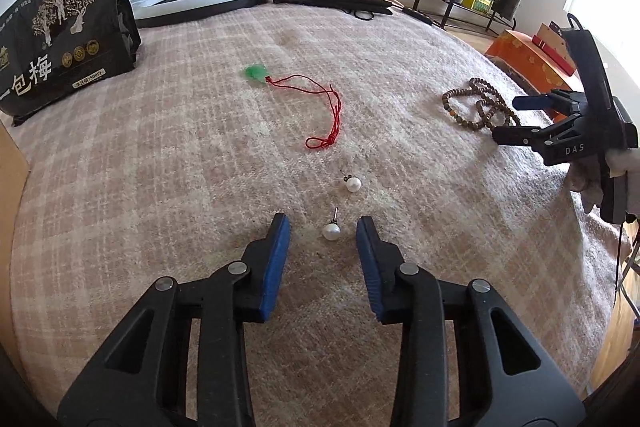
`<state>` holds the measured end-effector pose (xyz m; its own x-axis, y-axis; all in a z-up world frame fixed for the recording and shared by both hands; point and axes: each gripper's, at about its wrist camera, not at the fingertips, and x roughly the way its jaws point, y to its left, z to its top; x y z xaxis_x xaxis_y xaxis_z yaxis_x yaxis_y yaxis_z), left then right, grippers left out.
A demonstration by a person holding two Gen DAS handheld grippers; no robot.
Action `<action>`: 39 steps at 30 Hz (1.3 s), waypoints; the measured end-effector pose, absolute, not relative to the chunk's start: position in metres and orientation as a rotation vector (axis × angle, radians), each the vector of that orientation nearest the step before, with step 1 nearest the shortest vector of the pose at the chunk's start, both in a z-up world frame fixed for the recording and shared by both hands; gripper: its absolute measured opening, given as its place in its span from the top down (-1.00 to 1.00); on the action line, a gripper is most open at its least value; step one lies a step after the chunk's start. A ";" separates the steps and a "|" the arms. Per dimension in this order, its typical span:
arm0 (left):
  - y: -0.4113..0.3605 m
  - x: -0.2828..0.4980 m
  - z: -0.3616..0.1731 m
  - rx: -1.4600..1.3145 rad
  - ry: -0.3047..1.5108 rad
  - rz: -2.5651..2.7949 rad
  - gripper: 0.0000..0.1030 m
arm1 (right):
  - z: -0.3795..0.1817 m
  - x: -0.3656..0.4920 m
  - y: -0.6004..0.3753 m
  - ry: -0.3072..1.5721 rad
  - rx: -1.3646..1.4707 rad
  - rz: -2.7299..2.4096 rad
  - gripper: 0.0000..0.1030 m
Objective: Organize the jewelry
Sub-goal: 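Grasp a pearl earring with the left tool while the right tool grasps the brown prayer beads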
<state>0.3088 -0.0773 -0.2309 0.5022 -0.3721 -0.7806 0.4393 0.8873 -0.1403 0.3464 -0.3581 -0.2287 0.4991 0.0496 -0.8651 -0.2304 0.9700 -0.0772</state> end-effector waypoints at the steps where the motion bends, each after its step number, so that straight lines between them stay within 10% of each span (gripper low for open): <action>1: -0.077 0.309 -0.231 0.079 0.922 -0.492 0.33 | -0.231 0.348 -0.357 1.043 -0.195 0.170 -0.99; 14: -0.075 0.311 -0.233 0.060 0.924 -0.495 0.57 | -0.239 0.368 -0.347 1.024 -0.198 0.176 -0.96; 25: -0.079 0.309 -0.234 0.081 0.915 -0.500 0.85 | -0.235 0.360 -0.337 1.008 -0.208 0.244 -0.31; 33: -0.081 0.306 -0.233 0.099 0.909 -0.498 0.87 | -0.231 0.357 -0.325 0.994 -0.237 0.281 0.64; 39: -0.080 0.303 -0.231 0.097 0.905 -0.489 0.88 | -0.227 0.355 -0.322 0.992 -0.235 0.267 0.81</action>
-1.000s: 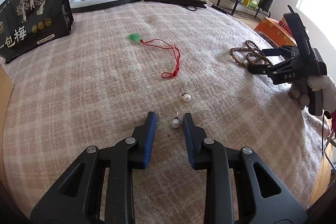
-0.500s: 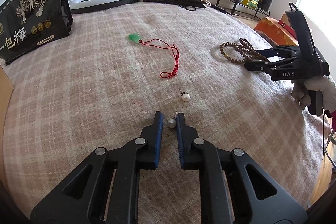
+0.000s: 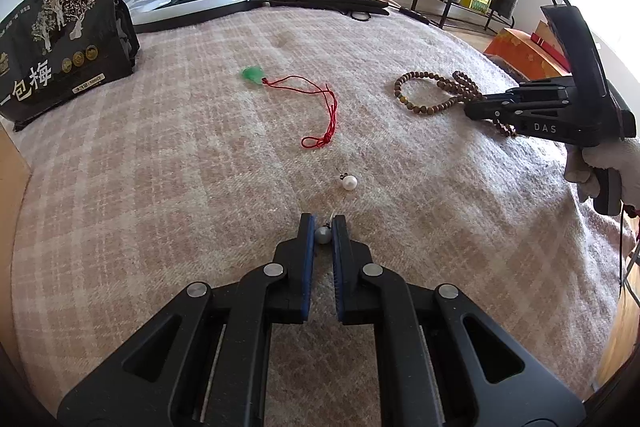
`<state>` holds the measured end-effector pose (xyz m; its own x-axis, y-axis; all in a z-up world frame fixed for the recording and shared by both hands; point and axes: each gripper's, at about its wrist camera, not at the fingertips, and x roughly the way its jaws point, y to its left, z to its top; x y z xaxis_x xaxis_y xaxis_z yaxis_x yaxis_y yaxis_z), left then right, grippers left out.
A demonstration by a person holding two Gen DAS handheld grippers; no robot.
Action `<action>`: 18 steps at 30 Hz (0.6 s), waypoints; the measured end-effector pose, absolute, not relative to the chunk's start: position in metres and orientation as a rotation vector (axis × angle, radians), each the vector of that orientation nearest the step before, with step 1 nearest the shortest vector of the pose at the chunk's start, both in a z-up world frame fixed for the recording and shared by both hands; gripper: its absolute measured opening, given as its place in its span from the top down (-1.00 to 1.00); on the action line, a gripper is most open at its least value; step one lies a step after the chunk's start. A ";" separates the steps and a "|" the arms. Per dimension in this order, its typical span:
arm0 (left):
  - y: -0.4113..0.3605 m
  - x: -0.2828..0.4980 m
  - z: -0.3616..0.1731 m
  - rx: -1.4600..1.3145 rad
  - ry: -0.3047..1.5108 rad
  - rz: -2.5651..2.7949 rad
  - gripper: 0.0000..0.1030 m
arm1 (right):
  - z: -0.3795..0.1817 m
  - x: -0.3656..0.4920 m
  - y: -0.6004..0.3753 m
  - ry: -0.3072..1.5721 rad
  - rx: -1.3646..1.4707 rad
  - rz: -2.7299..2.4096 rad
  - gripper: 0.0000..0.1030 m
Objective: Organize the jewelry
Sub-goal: 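Grasp a pearl earring with the left tool while the right tool grasps the brown prayer beads, then carry the earring and prayer beads into the cardboard box and open both tools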
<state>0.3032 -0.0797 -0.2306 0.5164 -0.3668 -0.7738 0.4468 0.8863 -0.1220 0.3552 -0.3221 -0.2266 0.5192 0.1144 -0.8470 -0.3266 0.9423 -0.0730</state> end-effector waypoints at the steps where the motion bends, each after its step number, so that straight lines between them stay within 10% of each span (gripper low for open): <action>1: -0.079 0.303 -0.230 0.097 0.903 -0.486 0.88 | -0.224 0.355 -0.323 0.991 -0.223 0.265 0.81; 18: -0.054 0.278 -0.179 0.038 0.828 -0.449 0.88 | -0.152 0.332 -0.318 0.902 -0.187 0.243 0.93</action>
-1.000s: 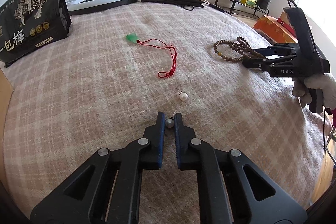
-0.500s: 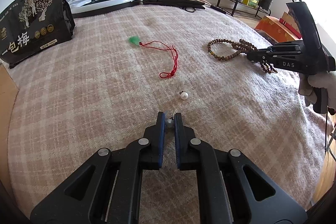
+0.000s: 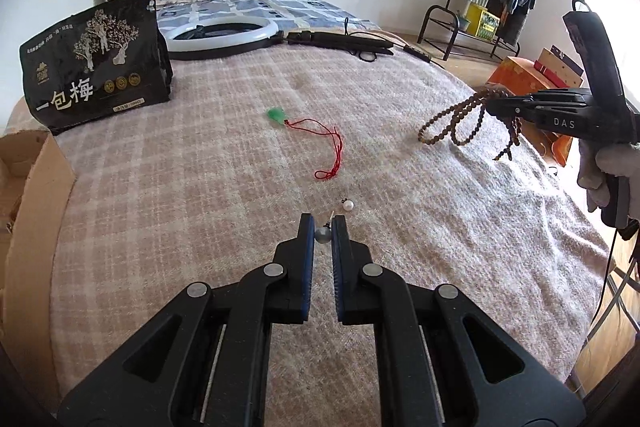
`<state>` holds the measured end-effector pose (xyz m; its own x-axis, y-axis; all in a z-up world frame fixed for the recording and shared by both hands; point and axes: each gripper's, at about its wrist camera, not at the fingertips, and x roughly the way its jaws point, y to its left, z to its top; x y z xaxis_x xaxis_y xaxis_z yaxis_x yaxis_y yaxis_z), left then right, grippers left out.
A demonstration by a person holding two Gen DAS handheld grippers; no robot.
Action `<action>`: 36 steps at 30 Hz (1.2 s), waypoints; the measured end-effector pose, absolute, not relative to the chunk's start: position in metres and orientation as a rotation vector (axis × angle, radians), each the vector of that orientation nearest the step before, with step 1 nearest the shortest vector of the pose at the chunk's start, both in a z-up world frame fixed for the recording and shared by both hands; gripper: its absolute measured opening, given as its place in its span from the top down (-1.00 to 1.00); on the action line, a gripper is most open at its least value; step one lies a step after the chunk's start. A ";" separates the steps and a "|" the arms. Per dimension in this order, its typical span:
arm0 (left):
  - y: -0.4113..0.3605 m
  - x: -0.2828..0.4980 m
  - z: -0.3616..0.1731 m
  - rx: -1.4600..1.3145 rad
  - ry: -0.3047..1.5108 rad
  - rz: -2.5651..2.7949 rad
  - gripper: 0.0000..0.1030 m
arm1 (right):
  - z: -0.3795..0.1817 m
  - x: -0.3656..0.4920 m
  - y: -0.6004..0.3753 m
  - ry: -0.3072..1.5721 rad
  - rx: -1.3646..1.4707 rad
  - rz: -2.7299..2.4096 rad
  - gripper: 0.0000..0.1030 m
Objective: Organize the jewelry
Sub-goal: 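Carry the earring and prayer beads into the cardboard box and open both tools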
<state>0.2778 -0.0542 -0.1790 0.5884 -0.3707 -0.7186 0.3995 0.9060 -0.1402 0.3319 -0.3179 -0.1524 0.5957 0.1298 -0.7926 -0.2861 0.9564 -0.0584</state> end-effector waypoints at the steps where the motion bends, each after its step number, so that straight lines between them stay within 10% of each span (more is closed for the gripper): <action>1: -0.052 0.275 -0.174 0.034 0.820 -0.446 0.88 | -0.147 0.329 -0.316 0.894 -0.189 0.243 0.93; 36: 0.106 0.193 -0.061 -0.049 0.652 -0.228 0.88 | -0.026 0.269 -0.119 0.721 -0.239 0.503 0.92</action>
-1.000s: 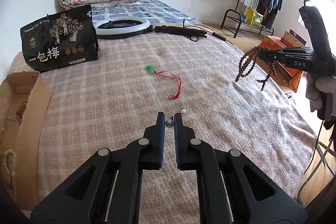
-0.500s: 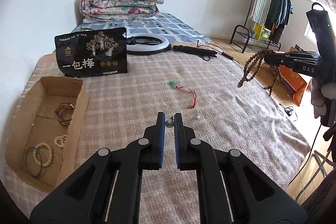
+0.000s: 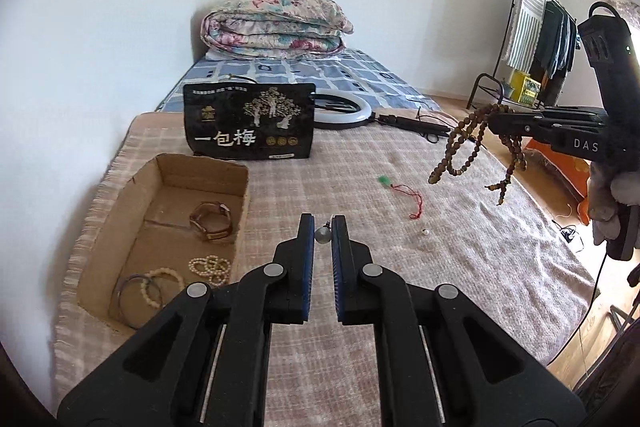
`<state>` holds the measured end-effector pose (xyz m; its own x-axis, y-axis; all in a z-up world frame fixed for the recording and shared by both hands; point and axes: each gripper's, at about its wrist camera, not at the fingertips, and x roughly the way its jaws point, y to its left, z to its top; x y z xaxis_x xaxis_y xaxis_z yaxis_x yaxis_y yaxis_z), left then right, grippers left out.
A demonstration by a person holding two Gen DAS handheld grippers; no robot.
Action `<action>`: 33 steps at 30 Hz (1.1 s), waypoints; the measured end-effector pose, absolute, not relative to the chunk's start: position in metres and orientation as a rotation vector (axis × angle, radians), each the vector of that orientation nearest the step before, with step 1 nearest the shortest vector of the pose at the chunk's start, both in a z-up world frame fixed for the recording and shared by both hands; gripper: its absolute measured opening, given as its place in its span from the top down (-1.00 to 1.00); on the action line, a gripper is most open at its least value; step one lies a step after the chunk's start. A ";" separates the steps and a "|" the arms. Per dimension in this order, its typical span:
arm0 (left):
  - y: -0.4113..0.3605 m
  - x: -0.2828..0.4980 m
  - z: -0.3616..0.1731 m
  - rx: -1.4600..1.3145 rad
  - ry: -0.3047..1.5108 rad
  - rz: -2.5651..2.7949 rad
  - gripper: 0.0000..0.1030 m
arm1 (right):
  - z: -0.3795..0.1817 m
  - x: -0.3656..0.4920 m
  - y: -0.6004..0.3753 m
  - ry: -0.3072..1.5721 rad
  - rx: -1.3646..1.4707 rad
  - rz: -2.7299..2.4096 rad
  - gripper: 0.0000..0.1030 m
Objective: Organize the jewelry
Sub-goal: 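Carry the earring and prayer beads into the cardboard box and open both tools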
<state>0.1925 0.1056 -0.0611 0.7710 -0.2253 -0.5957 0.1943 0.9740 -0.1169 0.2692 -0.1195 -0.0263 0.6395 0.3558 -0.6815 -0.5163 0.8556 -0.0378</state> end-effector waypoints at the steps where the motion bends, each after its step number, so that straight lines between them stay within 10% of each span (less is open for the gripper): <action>1: 0.113 0.192 -0.060 -0.054 0.650 -0.212 0.88 | -0.027 0.270 -0.111 0.720 -0.237 0.514 0.93; 33: 0.240 0.218 -0.098 -0.160 0.723 0.058 0.88 | -0.074 0.315 0.091 0.767 -0.221 0.785 0.92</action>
<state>0.2176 0.2395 -0.0984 0.7487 -0.0025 -0.6629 -0.1079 0.9862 -0.1257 0.3154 0.0906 -0.0743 0.4581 0.5552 -0.6942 -0.7073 0.7007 0.0936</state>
